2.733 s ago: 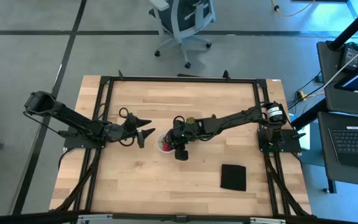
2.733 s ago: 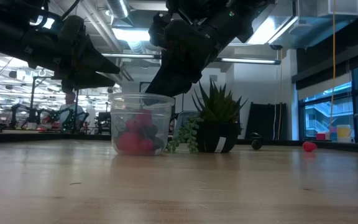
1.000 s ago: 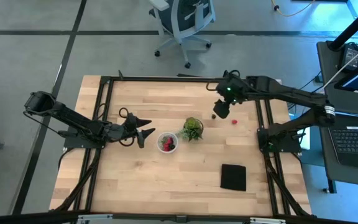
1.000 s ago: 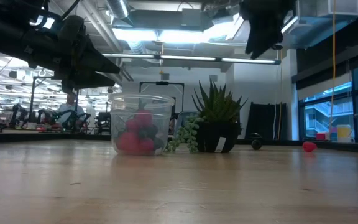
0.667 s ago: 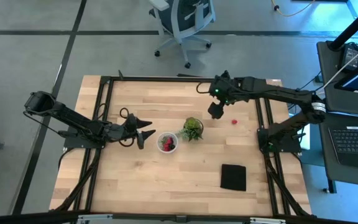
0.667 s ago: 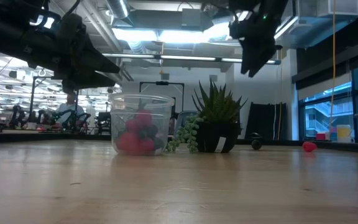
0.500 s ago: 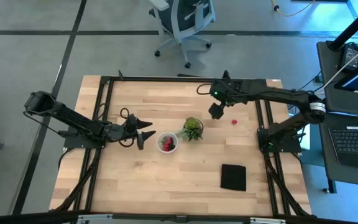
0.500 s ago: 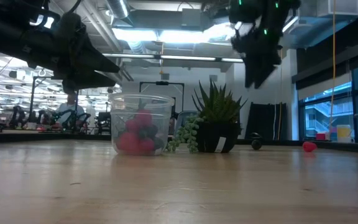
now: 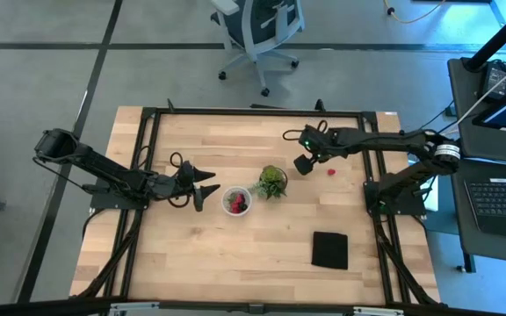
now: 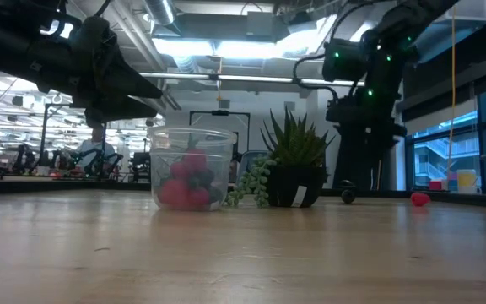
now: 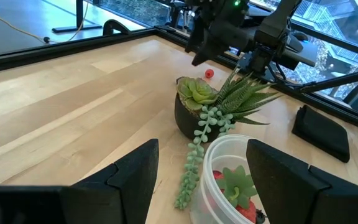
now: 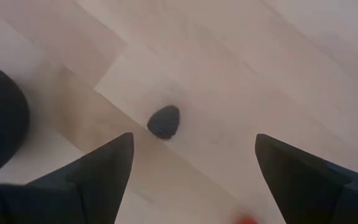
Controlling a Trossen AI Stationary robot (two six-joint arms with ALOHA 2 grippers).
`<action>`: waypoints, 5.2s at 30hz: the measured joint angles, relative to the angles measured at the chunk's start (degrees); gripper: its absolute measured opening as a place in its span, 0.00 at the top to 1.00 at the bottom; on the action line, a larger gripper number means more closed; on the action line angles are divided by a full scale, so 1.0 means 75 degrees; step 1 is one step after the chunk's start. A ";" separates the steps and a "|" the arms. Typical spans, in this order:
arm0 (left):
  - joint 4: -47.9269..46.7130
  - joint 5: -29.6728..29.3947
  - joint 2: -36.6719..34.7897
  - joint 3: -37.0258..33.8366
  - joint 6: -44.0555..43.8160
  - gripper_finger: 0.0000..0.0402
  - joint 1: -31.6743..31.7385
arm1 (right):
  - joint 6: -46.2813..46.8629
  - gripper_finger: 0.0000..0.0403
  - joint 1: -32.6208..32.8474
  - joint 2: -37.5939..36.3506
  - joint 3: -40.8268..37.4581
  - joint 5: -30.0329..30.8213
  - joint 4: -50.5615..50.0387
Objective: Pick and placing Produce into tupperware
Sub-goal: Put the blackberry into the transparent container, then put the raspberry into the transparent container
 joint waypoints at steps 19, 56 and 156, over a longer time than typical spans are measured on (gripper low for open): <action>-0.0009 -0.0015 0.0000 0.0000 0.0003 0.41 0.0000 | -0.0119 0.17 0.0415 0.1444 -0.0419 -0.0006 0.1572; -0.0020 -0.0023 0.0000 0.0000 0.0006 0.41 0.0000 | -0.0591 0.75 0.0495 0.1685 -0.0276 0.0003 0.1494; -0.1005 0.0265 0.0003 0.0000 0.0006 0.41 0.0000 | -0.1673 0.48 0.3756 0.5150 0.6782 -0.0804 -0.0593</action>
